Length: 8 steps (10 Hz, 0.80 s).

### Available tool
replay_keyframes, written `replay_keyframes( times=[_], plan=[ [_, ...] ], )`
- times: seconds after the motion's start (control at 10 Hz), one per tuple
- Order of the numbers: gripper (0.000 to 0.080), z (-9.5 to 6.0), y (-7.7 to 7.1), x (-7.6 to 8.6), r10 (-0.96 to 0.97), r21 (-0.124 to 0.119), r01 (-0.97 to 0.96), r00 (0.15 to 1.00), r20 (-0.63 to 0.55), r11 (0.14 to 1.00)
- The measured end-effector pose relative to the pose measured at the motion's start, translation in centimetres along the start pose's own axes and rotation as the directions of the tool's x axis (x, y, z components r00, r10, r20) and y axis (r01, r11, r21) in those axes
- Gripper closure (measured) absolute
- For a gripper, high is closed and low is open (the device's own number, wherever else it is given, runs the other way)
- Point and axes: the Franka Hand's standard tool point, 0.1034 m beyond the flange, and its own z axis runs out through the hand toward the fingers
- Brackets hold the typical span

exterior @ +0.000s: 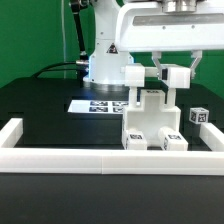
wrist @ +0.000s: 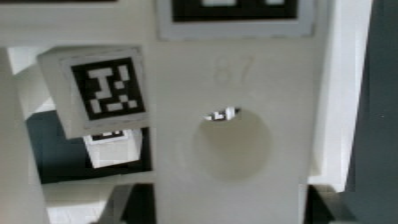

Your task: Assemble chair

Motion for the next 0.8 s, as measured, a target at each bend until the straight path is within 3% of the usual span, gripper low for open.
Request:
replay_keyframes(
  times=[0.8],
  plan=[
    [0.0509, -0.11, 0.44, 0.00, 0.001, -0.001, -0.001, 1.000, 0.000, 1.000]
  ],
)
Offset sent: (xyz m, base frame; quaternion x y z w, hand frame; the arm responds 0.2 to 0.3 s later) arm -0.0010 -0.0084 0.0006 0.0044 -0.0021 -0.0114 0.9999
